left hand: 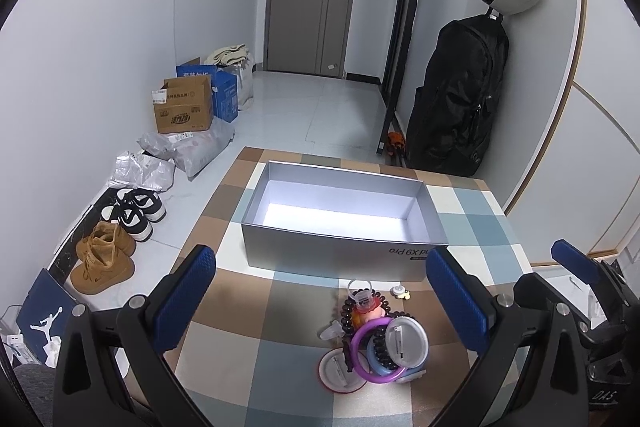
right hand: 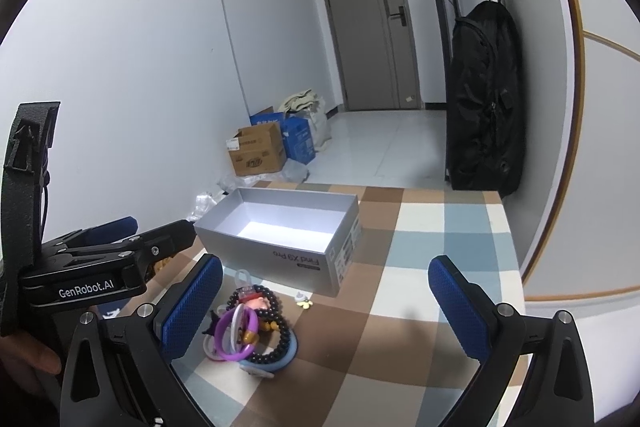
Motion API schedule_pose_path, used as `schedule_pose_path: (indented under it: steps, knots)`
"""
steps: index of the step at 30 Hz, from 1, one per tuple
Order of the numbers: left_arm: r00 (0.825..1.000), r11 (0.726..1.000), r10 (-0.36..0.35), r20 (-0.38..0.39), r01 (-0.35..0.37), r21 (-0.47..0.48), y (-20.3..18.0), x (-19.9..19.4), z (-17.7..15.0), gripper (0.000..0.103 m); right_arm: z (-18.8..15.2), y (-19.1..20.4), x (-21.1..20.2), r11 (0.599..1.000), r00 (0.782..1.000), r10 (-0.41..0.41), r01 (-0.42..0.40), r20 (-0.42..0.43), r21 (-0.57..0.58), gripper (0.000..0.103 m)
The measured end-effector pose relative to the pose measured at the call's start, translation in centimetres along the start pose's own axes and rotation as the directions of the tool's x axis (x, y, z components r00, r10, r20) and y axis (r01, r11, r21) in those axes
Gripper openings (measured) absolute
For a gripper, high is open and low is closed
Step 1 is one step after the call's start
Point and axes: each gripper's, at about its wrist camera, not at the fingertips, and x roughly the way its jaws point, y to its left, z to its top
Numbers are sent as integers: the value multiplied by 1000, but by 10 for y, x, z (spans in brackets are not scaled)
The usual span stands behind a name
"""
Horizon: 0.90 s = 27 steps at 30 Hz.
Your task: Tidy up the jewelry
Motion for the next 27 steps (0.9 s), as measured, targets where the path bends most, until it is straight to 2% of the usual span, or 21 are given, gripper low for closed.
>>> schedule_pose_path:
  steps: [5,7,13,15,18,21,22,27]
  knots:
    - [997,1000,-2,-73,0,-25,17,12,-1,102,-3,1,7,999,998,34,-34,-43,3,103]
    - [994,997,-27,-108,19,-74,29,17,-2,102,-4,3,14,998,995,58,-58,-78,5,103]
    - [984,984,-29,-176,-3,-181,57,30,-5,102,-13,18,33,989,973,146,-148,-177,-1,102]
    - [980,977,-41,-194,-1,-213,64,34,-4,101,-15,23,37,985,965,167,-173,-200,-11,97]
    - [973,971,-57,-225,1,-241,69,39,-5,97,-19,31,45,979,950,195,-205,-243,-19,84]
    - [972,963,-102,-214,42,-268,71,43,-6,97,-23,37,51,974,936,210,-224,-282,-20,62]
    - [971,963,-109,-211,51,-264,71,42,-5,97,-24,39,54,974,933,209,-225,-294,-23,52]
    - [973,974,-118,-196,76,-211,69,40,-6,96,-27,44,61,974,924,200,-224,-326,-39,22]
